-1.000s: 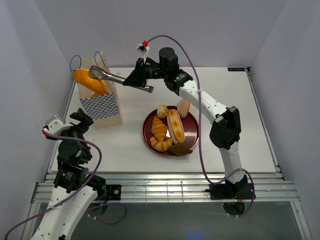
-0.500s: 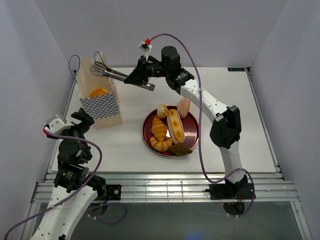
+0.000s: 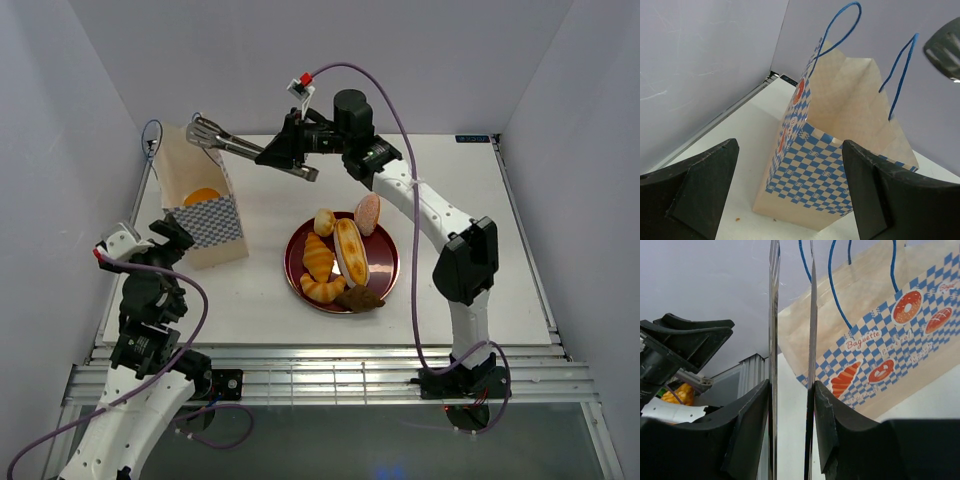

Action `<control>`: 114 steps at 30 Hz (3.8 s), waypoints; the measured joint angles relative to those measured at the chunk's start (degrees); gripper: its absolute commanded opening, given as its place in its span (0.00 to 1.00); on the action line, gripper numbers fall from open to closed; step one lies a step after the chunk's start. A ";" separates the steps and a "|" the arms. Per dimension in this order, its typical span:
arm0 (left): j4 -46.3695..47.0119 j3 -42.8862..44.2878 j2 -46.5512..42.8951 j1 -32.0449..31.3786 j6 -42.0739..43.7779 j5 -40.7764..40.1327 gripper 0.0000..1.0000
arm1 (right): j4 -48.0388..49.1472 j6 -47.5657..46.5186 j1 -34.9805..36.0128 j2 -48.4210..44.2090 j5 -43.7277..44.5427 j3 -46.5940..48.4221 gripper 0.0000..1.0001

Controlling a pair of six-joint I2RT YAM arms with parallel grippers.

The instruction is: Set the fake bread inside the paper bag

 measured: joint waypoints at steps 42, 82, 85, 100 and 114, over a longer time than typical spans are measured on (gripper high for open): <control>-1.38 0.02 2.80 0.00 -1.09 10.23 0.98 | -14.40 -2.73 -27.96 -62.90 28.76 -75.82 0.61; -1.70 0.02 3.23 0.00 -0.81 12.83 0.98 | -6.19 -5.73 -28.35 -40.85 21.81 -73.42 0.41; -1.70 0.02 2.99 0.00 -0.83 12.52 0.98 | -7.04 -5.70 -28.35 -41.59 22.03 -72.13 0.41; -1.77 0.02 0.22 0.00 -1.16 5.44 0.98 | -16.02 -5.97 -21.77 -49.83 20.02 -54.80 0.44; -0.42 -0.09 -3.37 0.00 -1.79 -5.11 0.98 | -17.68 -8.50 2.08 -28.85 16.55 -20.39 0.44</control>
